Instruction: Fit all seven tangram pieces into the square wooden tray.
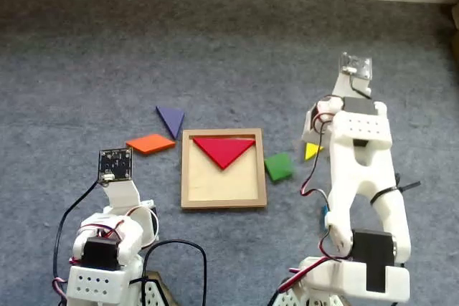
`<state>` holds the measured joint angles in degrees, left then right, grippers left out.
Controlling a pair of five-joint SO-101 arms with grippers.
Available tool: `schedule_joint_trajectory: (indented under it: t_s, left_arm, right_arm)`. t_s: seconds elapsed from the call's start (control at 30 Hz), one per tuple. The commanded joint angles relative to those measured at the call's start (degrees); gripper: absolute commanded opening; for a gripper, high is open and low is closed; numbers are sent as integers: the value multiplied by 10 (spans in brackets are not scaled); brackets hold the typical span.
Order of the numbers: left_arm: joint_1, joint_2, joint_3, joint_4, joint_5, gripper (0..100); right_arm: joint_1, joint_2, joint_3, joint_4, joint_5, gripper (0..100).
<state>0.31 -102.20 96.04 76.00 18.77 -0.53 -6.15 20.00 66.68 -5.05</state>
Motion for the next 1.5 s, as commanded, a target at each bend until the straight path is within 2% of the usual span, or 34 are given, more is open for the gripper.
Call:
schedule_joint_trajectory:
  t_s: [0.0, 0.1, 0.2, 0.53, 1.03, 1.37, 1.47]
  left_arm:
    - [7, -16, 11, 2, -3, 6]
    - [7, -16, 11, 2, -3, 6]
    - [7, -16, 11, 2, -3, 6]
    - [7, -16, 11, 2, -3, 6]
    - [7, -16, 11, 2, -3, 6]
    - [7, -16, 11, 2, -3, 6]
    - [7, -16, 11, 2, -3, 6]
  right_arm:
    - [7, 10, -79, 35, 4, 60]
    - [7, 46, -112, 65, -5, 175]
    - [7, 90, -149, 74, -66, 243]
    - [7, 255, -297, 94, -149, 245]
    - [13, 453, -440, 109, -149, 248]
    - [8, 553, -569, 189, -149, 250]
    - [8, 589, -623, 221, -149, 293]
